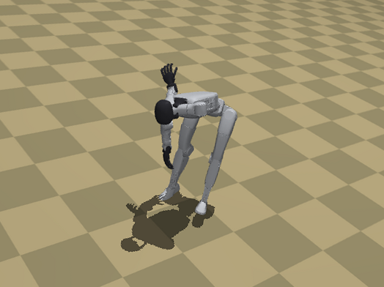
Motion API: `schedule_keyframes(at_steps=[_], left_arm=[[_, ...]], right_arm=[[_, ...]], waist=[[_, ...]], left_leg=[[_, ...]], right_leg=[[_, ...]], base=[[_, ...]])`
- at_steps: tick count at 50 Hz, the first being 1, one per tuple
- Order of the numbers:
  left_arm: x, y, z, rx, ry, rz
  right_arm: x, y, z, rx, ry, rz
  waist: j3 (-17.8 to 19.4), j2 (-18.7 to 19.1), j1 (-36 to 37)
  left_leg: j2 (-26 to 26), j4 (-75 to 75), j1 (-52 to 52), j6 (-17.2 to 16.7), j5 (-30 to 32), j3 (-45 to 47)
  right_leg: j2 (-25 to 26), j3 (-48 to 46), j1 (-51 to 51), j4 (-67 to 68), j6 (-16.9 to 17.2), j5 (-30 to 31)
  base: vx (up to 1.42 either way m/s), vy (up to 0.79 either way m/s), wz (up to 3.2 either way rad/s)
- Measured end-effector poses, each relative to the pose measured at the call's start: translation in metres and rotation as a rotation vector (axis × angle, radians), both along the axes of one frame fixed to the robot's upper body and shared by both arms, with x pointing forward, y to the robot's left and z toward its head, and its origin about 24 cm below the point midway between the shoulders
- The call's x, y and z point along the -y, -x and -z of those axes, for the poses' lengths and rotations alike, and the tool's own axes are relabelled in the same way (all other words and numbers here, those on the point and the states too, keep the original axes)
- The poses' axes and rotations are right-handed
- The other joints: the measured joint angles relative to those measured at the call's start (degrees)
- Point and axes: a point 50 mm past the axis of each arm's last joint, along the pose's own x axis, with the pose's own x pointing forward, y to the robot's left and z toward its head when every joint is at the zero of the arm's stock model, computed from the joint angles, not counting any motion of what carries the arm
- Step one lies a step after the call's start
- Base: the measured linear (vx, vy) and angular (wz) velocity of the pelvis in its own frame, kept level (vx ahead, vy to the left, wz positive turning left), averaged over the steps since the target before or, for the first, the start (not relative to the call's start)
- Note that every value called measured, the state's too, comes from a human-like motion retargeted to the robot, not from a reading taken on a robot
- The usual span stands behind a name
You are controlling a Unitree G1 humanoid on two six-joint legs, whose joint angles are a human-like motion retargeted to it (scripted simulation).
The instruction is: In place motions
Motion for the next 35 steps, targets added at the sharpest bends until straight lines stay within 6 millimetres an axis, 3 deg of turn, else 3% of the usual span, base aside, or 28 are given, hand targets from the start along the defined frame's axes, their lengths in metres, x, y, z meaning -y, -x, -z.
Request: schedule_keyframes(at_steps=[5, 10, 15, 19, 27, 35], left_arm=[[-0.011, -0.004, 0.01, 0.0, -0.104, 0.033], [-0.014, -0.009, 0.015, 0.029, -0.12, 0.053], [-0.015, -0.011, 0.016, 0.024, -0.127, 0.068], [-0.017, -0.014, 0.02, 0.052, -0.13, 0.09], [-0.016, -0.021, 0.021, 0.1, -0.09, 0.149], [0.001, -0.041, 0.025, 0.258, -0.032, 0.099]], right_arm=[[0.002, 0.001, 0.005, -0.044, -0.009, 0.0], [-0.007, 0.0, 0.015, -0.227, 0.044, -0.065], [-0.013, -0.009, 0.001, -0.244, 0.129, -0.108], [-0.011, -0.01, -0.006, -0.192, 0.094, -0.093], [0.02, 0.005, -0.005, -0.183, 0.075, -0.015], [0.066, 0.05, 0.024, -0.296, 0.045, 0.057]], waist=[[0.0, 0.2, 2.96], [0.0, 0.13, 3.47], [0.0, -0.14, 2.08], [0.0, -0.31, 0.97], [0.0, -1.04, -3.17], [0.0, -2.06, -11.0]], left_leg=[[0.33, 0.23, -2.05, -0.11, -0.14, 0.22], [0.84, 0.38, -3.38, -0.63, -0.62, 0.7], [1.38, 0.85, -3.18, -0.83, -0.72, 1.3], [1.82, 1.39, -1.92, -1.25, -1.12, 1.45], [1.78, 3.37, 4.02, -1.45, -2.62, 2.12], [0.04, 5.01, 17.57, -0.78, -5.62, 3.3]], right_leg=[[0.39, 0.08, -2.17, 0.44, -0.31, -0.18], [0.7, 0.49, -3.88, 0.73, -0.44, -0.17], [0.9, 1.04, -4.1, 1.07, -0.67, 0.03], [0.86, 1.05, -3.04, 1.47, -0.48, 0.1], [0.1, 1.1, 2.52, 2.73, -0.12, -0.54], [-2.09, 1.81, 15.04, 4.27, 0.38, -2.19]], base=[[0.0, -0.11, -0.02], [-0.01, -0.08, -0.08], [-0.09, -0.05, -0.08], [-0.04, -0.04, -0.02], [-0.05, -0.09, 0.05], [0.07, 0.0, 0.0]])
